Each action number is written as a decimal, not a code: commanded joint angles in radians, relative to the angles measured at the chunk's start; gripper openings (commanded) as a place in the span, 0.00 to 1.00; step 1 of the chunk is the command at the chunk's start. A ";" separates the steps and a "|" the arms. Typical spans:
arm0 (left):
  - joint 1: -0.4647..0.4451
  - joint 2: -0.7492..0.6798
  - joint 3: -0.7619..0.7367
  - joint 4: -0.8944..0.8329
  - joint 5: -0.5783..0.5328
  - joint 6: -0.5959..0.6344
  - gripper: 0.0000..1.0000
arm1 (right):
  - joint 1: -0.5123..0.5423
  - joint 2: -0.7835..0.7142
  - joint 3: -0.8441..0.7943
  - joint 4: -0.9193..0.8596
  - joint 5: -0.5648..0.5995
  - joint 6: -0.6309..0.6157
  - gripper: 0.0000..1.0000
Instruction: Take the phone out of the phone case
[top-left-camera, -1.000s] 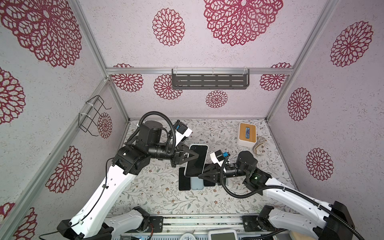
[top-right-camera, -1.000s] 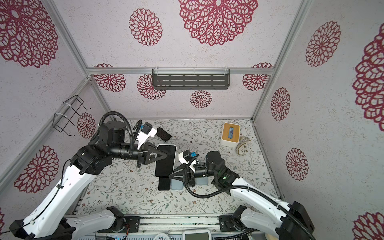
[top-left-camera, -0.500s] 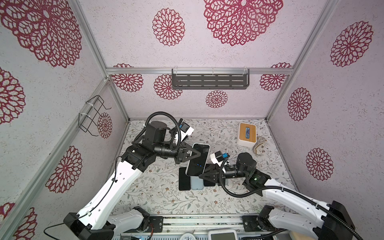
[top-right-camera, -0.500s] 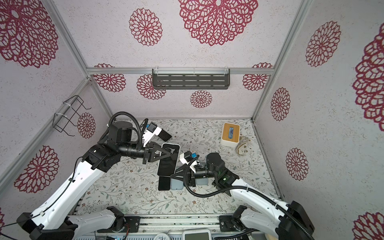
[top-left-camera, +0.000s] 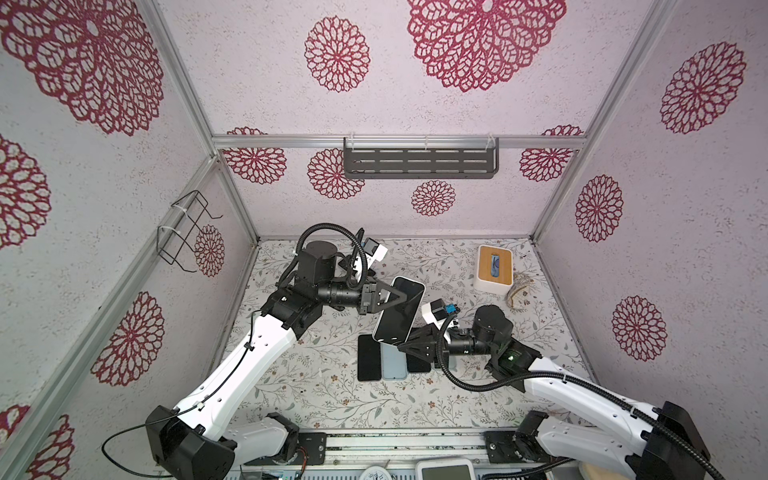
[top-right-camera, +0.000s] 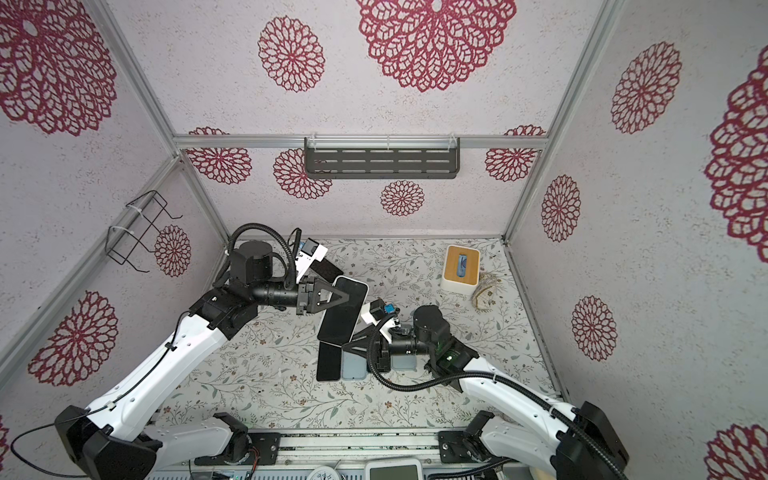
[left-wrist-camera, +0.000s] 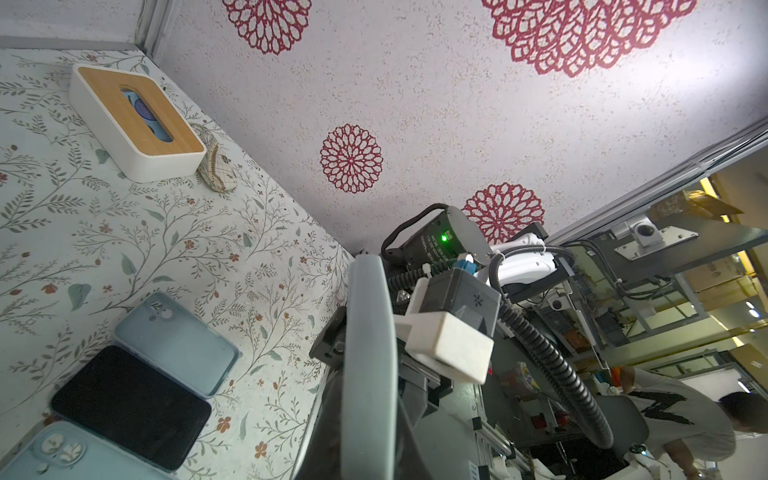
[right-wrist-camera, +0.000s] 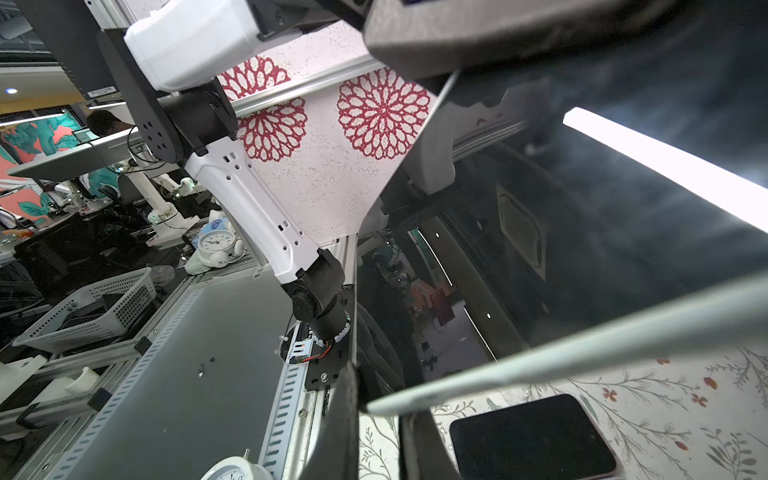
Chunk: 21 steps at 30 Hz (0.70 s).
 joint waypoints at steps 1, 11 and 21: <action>-0.001 0.057 -0.042 0.076 -0.125 -0.166 0.00 | 0.029 -0.034 0.027 0.233 0.036 -0.176 0.11; -0.001 0.093 -0.119 0.206 -0.131 -0.276 0.00 | 0.029 -0.044 -0.001 0.276 0.104 -0.200 0.15; -0.006 0.100 -0.152 0.279 -0.126 -0.341 0.00 | 0.028 -0.060 -0.031 0.313 0.198 -0.231 0.22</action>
